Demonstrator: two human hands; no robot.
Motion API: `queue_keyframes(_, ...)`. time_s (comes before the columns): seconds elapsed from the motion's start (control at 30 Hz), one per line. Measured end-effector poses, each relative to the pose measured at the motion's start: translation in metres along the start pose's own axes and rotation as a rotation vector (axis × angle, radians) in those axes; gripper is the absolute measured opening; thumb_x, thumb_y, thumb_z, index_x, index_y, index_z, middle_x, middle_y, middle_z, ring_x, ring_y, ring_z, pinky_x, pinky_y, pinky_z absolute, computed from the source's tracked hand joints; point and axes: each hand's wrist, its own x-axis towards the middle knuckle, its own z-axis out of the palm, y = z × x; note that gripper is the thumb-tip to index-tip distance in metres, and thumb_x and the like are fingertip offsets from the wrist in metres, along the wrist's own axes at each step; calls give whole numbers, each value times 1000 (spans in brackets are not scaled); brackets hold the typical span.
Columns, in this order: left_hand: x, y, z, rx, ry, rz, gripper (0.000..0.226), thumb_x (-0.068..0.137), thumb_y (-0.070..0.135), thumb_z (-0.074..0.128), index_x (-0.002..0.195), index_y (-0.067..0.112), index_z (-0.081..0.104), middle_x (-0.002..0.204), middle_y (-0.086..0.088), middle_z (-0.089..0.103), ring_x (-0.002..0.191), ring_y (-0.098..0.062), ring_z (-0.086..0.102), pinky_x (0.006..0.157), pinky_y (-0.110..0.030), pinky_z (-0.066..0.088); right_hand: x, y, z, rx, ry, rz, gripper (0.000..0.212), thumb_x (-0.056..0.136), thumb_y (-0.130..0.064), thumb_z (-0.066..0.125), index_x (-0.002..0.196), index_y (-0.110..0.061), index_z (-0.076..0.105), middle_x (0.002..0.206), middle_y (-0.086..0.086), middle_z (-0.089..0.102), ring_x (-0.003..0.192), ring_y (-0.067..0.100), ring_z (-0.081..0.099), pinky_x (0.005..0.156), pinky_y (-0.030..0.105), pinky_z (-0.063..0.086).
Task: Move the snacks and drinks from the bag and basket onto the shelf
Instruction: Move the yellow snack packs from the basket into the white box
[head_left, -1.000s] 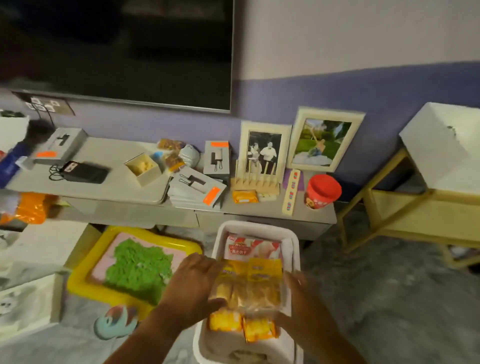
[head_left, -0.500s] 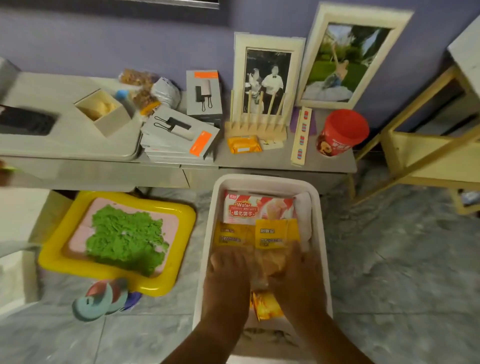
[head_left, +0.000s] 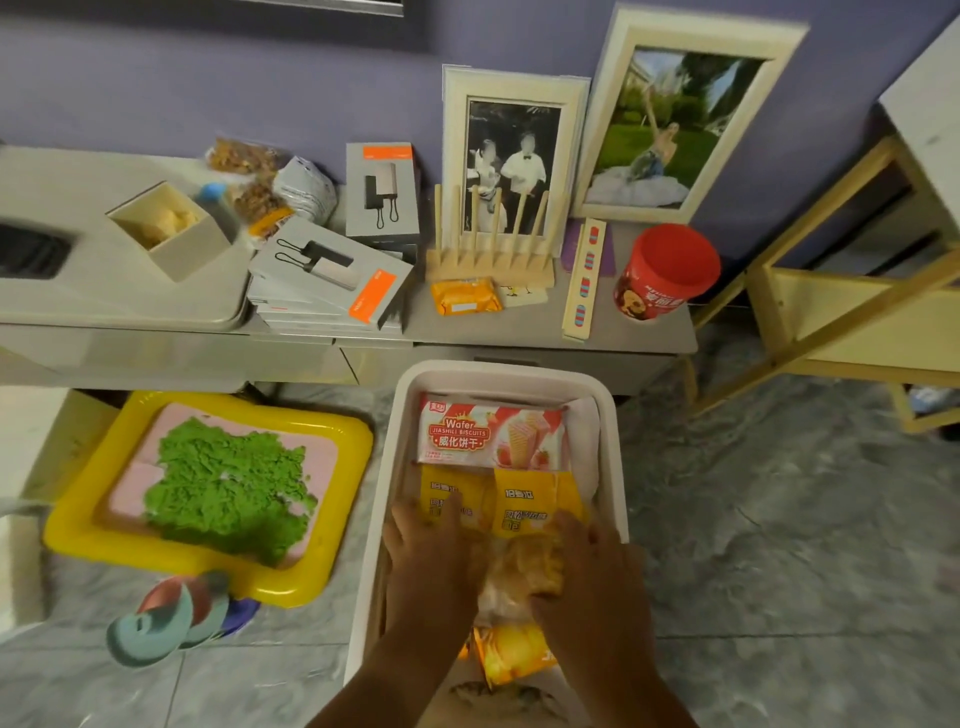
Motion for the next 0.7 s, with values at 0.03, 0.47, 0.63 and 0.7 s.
queue_keyframes(0.03, -1, -2, 3, -4, 10, 23, 54, 88, 45, 61, 136, 35, 37, 134, -10, 29, 122, -29, 34, 92, -34, 46, -2, 1, -1, -1, 5, -6, 83, 53, -34, 83, 127, -32, 45, 122, 3, 53, 96, 26, 52, 69, 34, 51)
queue_keyframes(0.47, -6, 6, -51, -236, 15, 169, 74, 59, 36, 82, 120, 40, 40, 109, 11, 34, 89, -17, 57, 71, -31, 52, -3, 8, -68, 440, 189, -60, 77, 60, -26, 88, 119, -41, 42, 114, -16, 33, 95, -2, 42, 69, 7, 38)
queue_keyframes(0.63, 5, 31, -182, -468, 194, 325, 88, 44, 36, 96, 121, 41, 54, 110, 17, 46, 100, 8, 48, 82, -3, 33, -10, 3, -174, 640, 387, -121, 80, 41, -37, 85, 113, -42, 51, 109, -11, 49, 102, -13, 48, 74, 8, 39)
queue_keyframes(0.7, 1, 53, -243, -526, 200, 410, 91, 45, 36, 98, 124, 45, 53, 116, 23, 47, 110, 13, 46, 87, -1, 33, -18, -1, -229, 727, 409, -146, 81, 42, -30, 91, 111, -44, 52, 113, -12, 50, 105, -12, 49, 73, 11, 43)
